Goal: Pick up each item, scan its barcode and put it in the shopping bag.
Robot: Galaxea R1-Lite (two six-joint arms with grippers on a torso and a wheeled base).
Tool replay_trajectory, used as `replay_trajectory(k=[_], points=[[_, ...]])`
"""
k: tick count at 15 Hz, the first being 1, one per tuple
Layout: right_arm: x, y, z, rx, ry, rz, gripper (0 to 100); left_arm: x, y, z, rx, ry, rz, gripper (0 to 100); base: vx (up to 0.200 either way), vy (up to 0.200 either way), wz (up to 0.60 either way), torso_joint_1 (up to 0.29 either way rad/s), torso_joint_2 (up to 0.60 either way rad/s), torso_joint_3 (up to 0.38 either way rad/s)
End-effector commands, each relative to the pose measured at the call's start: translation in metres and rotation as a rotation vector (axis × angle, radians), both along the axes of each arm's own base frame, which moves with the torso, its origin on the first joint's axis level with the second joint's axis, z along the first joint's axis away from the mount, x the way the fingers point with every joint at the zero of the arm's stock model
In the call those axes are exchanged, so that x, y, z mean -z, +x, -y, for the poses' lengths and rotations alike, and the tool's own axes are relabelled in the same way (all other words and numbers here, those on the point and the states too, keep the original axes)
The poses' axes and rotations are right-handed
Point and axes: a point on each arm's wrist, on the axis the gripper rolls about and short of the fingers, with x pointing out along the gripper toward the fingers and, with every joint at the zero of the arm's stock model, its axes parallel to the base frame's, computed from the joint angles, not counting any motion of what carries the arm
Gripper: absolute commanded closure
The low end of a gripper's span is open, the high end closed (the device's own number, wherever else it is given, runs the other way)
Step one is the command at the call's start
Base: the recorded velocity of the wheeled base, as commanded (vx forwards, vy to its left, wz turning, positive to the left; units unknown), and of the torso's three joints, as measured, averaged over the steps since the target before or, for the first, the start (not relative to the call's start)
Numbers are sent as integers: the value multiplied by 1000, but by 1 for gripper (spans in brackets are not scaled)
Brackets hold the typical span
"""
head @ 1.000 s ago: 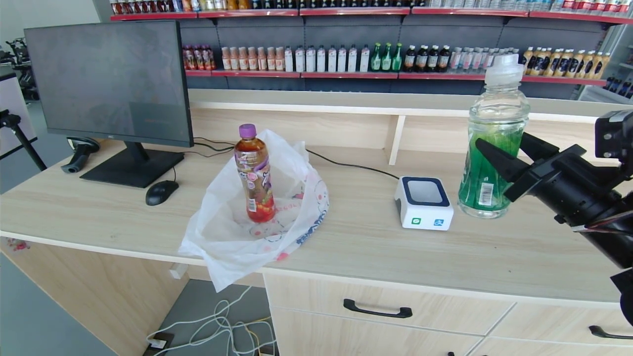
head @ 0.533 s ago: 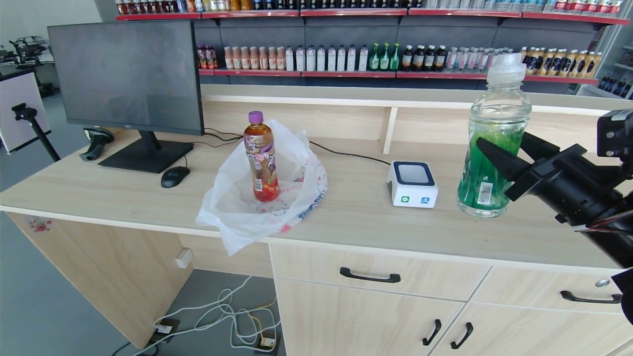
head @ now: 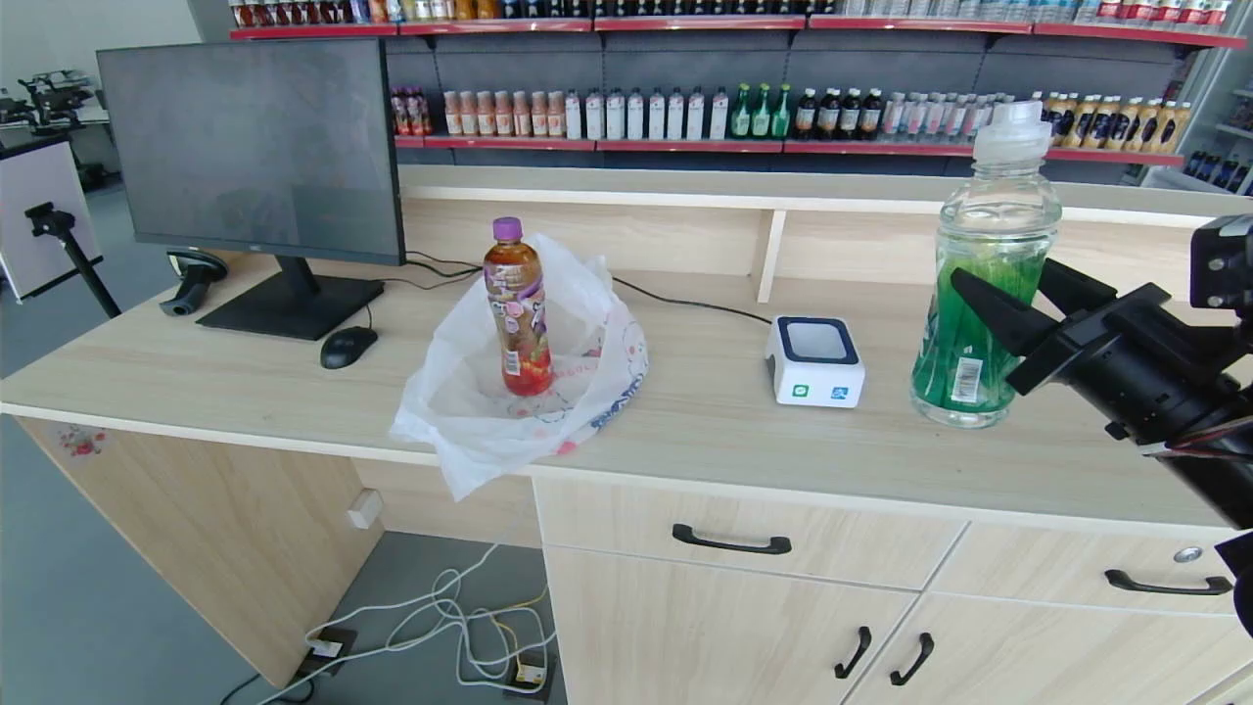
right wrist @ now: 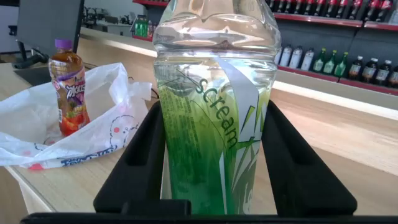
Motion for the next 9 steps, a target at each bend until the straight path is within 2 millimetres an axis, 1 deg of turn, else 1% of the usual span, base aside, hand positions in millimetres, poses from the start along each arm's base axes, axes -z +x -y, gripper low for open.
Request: replay_trajectory(k=[1,9], points=[[1,0,0,-1,-1,-2,100,0,0,0,-1,-1,-1,0,0,0,0,0,0,0],[0,0,0,-1,-1,1,100,0,0,0,-1,-2,0,0,0,200,0,1,1,1]])
